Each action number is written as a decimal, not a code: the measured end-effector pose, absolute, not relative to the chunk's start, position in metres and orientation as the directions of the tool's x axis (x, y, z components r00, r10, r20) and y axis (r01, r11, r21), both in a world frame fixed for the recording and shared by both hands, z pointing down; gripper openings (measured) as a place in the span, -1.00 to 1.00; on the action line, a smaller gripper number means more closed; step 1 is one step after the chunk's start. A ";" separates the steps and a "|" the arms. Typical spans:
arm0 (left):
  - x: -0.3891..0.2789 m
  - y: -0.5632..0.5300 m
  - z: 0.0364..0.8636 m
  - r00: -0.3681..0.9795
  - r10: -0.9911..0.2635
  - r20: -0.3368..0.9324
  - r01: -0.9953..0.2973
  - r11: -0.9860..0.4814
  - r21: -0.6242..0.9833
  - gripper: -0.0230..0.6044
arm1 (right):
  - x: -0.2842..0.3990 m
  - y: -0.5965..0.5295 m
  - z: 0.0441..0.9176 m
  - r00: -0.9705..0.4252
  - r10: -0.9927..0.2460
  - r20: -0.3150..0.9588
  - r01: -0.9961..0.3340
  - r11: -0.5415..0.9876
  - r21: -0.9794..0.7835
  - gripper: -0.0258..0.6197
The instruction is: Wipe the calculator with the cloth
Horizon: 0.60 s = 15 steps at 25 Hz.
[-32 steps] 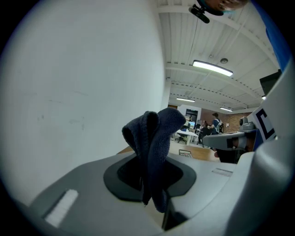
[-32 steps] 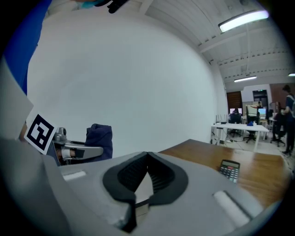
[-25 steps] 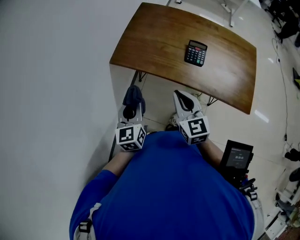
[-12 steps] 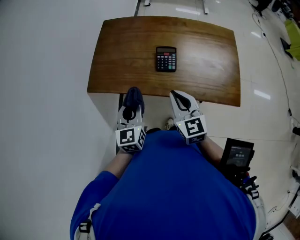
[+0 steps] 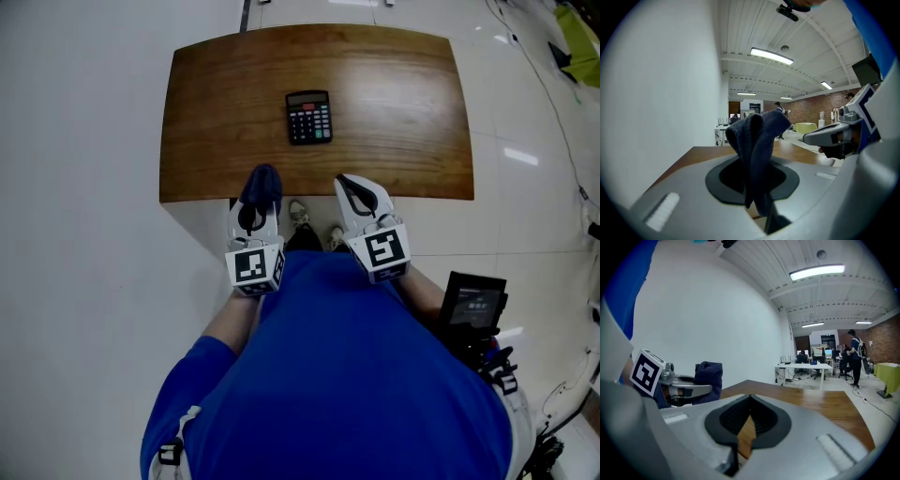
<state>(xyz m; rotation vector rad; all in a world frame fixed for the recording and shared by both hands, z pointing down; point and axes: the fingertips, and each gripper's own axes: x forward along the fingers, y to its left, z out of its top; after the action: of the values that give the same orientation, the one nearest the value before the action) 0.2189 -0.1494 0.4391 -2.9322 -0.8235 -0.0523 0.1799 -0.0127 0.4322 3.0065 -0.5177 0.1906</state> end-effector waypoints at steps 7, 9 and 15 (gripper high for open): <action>0.236 -0.135 0.436 0.804 0.587 0.096 0.595 -0.798 -0.093 -0.72 | 0.195 -0.005 0.426 0.946 -0.278 0.164 -0.288 -0.957 0.037 -0.91; 0.246 -0.135 0.432 0.805 0.584 0.109 0.593 -0.801 -0.085 -0.72 | 0.202 -0.003 0.420 0.949 -0.265 0.173 -0.277 -0.960 0.044 -0.91; 0.277 -0.136 0.444 0.796 0.578 0.178 0.599 -0.795 -0.098 -0.72 | 0.229 0.003 0.427 0.953 -0.225 0.205 -0.234 -0.972 0.024 -0.91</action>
<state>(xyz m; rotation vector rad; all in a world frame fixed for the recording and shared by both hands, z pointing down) 0.2770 -0.1363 0.4439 -2.8346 -0.9343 -0.2080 0.2285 0.0030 0.4272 3.0563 -0.3594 0.3121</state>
